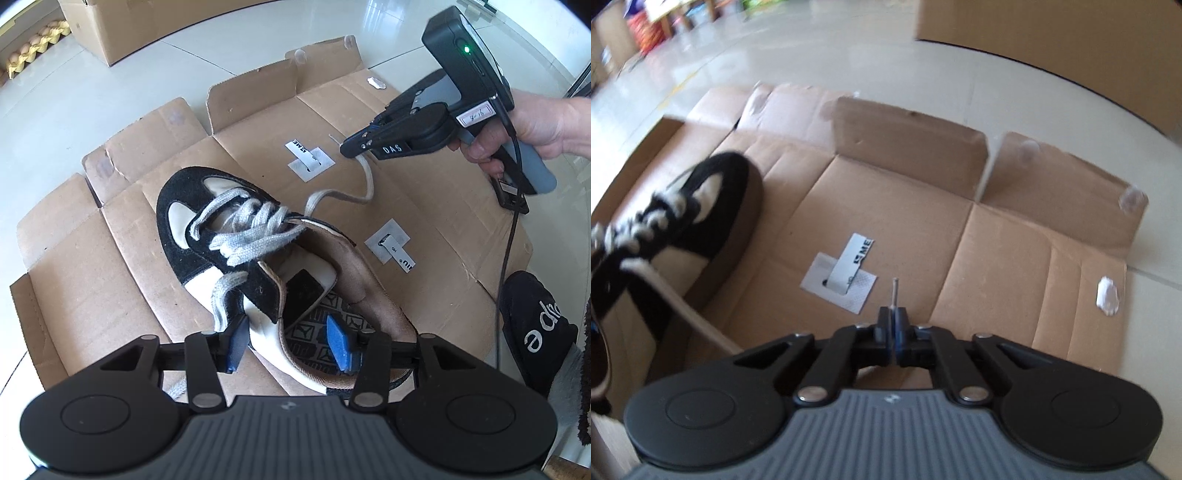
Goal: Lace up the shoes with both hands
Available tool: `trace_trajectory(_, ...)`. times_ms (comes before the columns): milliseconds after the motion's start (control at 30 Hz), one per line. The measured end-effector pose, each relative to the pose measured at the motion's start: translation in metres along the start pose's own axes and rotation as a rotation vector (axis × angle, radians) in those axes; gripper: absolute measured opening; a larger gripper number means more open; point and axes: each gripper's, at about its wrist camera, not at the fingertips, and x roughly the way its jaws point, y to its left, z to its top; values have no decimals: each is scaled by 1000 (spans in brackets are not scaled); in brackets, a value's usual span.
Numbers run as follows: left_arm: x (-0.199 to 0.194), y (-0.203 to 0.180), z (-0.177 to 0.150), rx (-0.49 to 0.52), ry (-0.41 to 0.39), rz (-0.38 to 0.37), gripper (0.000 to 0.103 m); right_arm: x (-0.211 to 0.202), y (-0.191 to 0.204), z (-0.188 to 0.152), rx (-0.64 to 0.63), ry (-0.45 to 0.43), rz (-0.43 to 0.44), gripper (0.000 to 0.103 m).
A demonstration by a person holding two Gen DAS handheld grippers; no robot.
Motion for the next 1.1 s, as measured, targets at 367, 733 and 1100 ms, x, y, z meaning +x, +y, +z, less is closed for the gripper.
trace_trajectory(367, -18, 7, -9, -53, -60, -4, 48, -83, 48, 45, -534, 202, 54, 1)
trace_trajectory(733, -39, 7, -28, -133, -124, -29, 48, -150, 101, 81, -873, 319, 6, 1)
trace_trajectory(1100, -48, 12, -36, -174, -167, -46, 48, -166, 124, 99, -986, 395, -32, 1)
